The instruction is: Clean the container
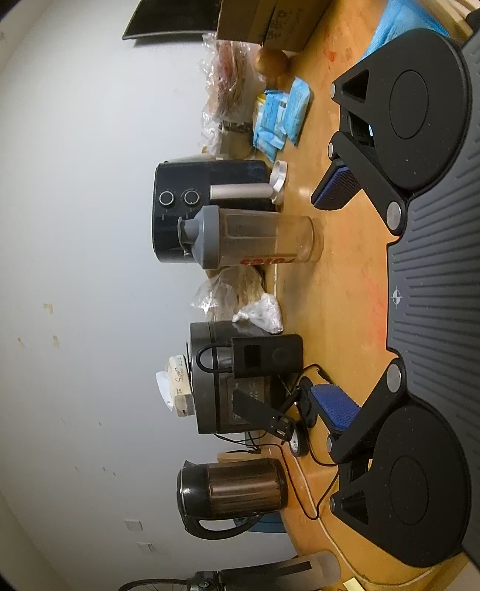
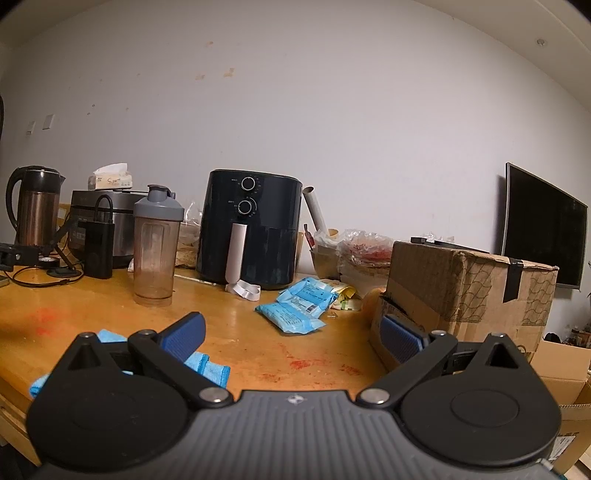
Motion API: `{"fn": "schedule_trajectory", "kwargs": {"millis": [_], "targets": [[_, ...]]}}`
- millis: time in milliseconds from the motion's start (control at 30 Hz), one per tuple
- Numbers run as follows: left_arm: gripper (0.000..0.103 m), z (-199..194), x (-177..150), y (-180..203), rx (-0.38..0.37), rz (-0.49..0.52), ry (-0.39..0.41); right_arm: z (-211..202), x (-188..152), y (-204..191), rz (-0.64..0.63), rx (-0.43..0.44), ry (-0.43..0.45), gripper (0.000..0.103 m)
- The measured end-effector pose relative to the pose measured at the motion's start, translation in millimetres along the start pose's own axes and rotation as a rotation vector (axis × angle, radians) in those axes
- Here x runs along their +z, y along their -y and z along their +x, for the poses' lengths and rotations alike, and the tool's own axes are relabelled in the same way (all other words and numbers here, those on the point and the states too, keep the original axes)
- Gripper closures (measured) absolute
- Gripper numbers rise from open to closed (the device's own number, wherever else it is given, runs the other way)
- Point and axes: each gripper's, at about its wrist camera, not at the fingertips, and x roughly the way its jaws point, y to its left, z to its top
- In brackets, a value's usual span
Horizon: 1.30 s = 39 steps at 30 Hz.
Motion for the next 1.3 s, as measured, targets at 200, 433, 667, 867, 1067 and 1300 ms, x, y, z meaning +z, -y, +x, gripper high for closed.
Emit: {"fn": "schedule_trajectory", "kwargs": {"millis": [200, 433, 667, 867, 1067, 1300], "targets": [[0.000, 0.9, 0.6, 1.1, -0.004, -0.004, 0.001, -0.6, 0.7, -1.4, -0.002, 0.007, -0.003, 0.000], [0.000, 2.5, 1.0, 3.1, -0.001, 0.006, -0.008, -2.1, 0.8, 0.7, 0.000, 0.003, 0.003, 0.000], [0.000, -1.9, -0.6, 1.5, -0.001, 0.006, -0.007, -0.4, 0.2, -0.7, 0.000, 0.005, 0.004, 0.000], [0.000, 1.9, 2.4, 4.1, -0.005, 0.016, -0.013, 0.1, 0.6, -1.2, 0.000, 0.005, 0.004, 0.000], [0.000, 1.9, 3.2, 4.8, -0.010, 0.014, -0.009, 1.3, 0.2, -1.2, 0.002, 0.004, -0.003, 0.000], [0.000, 0.5, 2.7, 2.2, -0.013, 0.010, -0.006, 0.4, -0.1, -2.6, 0.003, -0.002, -0.010, 0.000]]}}
